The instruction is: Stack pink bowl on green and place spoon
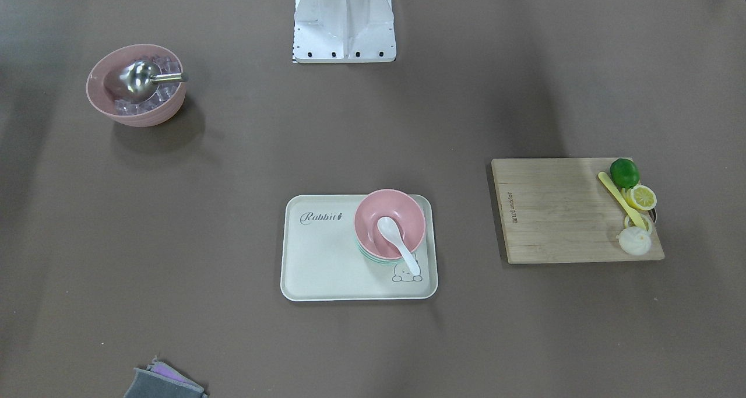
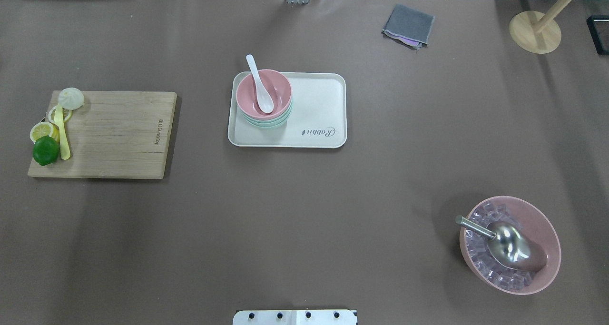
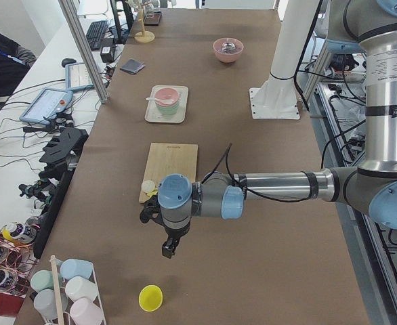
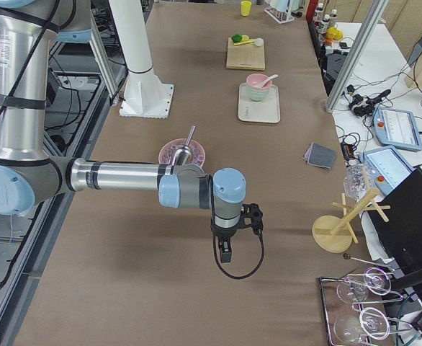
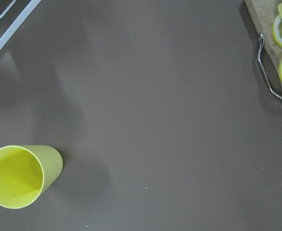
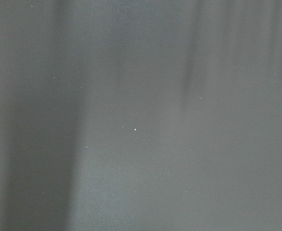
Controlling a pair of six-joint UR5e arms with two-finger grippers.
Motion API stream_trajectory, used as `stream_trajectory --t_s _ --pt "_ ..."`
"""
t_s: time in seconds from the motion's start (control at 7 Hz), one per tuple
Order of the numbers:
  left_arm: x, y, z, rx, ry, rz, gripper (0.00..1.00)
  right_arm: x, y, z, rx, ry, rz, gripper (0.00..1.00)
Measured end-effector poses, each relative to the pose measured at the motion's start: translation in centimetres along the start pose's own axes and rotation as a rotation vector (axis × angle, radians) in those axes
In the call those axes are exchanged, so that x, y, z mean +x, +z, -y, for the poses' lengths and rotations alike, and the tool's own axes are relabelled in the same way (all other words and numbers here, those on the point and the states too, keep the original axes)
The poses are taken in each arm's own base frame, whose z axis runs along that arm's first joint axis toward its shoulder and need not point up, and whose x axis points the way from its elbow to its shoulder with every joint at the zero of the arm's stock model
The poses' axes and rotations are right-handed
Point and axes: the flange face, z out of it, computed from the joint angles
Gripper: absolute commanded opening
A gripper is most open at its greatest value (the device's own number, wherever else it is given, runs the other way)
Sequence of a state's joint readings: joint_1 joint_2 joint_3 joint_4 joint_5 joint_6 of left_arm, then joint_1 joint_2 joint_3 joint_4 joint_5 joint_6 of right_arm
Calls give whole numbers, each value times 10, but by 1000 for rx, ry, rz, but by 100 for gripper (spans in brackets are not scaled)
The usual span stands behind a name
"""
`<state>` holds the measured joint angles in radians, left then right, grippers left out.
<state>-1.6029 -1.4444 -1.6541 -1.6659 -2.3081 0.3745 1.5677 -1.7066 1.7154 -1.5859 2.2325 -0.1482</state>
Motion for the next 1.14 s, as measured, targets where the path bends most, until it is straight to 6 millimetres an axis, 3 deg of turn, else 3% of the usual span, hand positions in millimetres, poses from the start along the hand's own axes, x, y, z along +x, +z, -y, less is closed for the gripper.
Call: stream_trajectory --t_s 1.14 --pt "7 -5 -8 8 13 7 98 -3 -3 3 7 -5 6 100"
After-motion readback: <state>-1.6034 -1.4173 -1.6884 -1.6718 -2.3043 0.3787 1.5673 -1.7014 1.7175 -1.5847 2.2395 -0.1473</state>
